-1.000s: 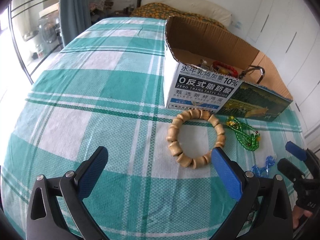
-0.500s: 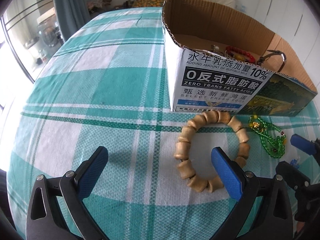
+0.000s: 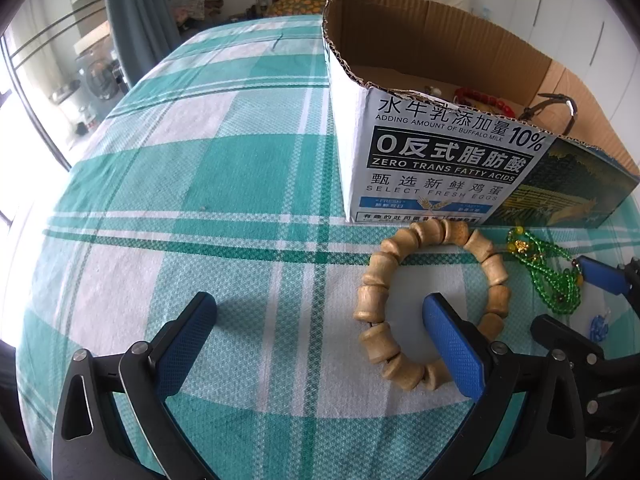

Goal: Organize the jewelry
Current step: 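Grasp the light wooden bead bracelet with the left tool while the right tool grasps the green bead necklace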

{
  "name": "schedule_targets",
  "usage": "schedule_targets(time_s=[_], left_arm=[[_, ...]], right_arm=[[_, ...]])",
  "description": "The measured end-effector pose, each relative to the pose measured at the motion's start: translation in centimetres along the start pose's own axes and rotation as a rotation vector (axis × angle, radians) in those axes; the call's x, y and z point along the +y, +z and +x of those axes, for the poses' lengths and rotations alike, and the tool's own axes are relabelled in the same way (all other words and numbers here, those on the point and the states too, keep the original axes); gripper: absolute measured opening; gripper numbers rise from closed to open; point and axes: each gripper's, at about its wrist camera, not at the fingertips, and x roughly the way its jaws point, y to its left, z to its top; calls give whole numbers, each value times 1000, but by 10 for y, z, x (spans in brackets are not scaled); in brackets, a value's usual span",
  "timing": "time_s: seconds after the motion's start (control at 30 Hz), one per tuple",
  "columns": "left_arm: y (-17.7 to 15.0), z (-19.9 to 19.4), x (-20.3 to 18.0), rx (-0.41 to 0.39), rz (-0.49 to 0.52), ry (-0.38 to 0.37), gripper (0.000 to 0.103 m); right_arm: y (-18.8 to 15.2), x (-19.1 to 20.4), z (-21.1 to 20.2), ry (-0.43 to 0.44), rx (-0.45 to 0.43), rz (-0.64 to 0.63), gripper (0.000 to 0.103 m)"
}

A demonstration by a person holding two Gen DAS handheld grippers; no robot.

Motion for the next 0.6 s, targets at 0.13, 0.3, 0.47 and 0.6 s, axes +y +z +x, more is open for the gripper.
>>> schedule_targets(time_s=[0.13, 0.3, 0.47, 0.6], left_arm=[[0, 0, 0, -2, 1, 0, 103], [-1, -2, -2, -4, 5, -1, 103], [-1, -4, -3, 13, 9, -13, 101], [-6, -16, -11, -17, 48, -54, 58]], right_arm=[[1, 7, 3, -26, 4, -29, 80], [1, 11, 3, -26, 2, -30, 80], [8, 15, 9, -35, -20, -20, 61], [13, 9, 5, -22, -42, -10, 27]])
